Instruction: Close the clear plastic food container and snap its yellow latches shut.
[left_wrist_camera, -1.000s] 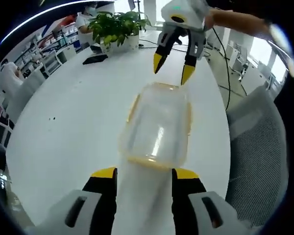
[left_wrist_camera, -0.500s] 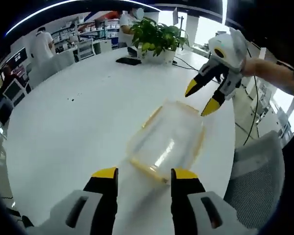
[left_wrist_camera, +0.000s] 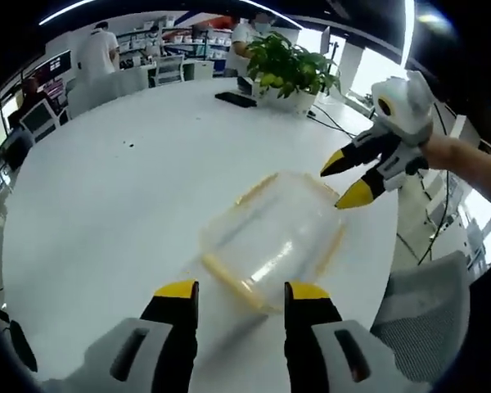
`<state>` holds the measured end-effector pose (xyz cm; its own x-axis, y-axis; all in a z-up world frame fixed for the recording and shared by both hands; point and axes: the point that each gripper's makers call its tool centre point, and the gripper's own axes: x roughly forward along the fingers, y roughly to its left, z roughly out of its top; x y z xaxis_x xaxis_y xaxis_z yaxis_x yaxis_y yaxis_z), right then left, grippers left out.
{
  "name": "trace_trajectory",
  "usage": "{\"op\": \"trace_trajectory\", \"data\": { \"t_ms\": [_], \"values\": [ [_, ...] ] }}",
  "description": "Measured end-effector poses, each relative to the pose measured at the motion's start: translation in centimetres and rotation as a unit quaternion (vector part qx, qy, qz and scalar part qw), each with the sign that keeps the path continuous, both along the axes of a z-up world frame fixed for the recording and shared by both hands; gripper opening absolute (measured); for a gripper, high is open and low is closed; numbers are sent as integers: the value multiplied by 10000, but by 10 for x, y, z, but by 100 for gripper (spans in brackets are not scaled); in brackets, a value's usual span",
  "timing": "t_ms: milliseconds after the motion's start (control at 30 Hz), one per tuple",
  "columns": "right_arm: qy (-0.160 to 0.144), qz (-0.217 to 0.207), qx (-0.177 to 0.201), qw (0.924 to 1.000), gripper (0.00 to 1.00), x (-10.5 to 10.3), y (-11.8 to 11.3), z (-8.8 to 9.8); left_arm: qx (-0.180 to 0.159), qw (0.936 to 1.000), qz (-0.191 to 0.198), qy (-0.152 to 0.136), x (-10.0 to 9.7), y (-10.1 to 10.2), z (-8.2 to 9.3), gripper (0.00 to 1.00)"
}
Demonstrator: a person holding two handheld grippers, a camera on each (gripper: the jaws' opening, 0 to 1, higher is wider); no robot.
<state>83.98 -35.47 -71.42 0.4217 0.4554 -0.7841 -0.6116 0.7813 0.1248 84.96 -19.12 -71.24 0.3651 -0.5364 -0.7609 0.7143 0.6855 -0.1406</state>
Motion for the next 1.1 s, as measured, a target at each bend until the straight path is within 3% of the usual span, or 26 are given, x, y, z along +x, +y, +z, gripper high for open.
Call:
{"op": "trace_trajectory", "data": {
  "t_ms": [200, 467, 933, 1067, 1100],
  "values": [
    [175, -90, 213, 9996, 36, -1, 6, -2, -291, 9989, 237, 288, 0, -5, -3, 34],
    [391, -142, 388, 9984, 37, -2, 11, -3, -482, 9970, 271, 546, -4, -11, -6, 32],
    [427, -357, 444, 9975, 36, -1, 13, -6, -590, 9954, 343, 667, -5, -16, -10, 34],
    [504, -546, 528, 9958, 35, 0, 14, -7, -711, 9936, 463, 746, -5, -17, -12, 33],
    [534, -696, 770, 9932, 34, 3, 22, -4, -688, 9927, 557, 821, -5, -17, -13, 33]
  ]
}}
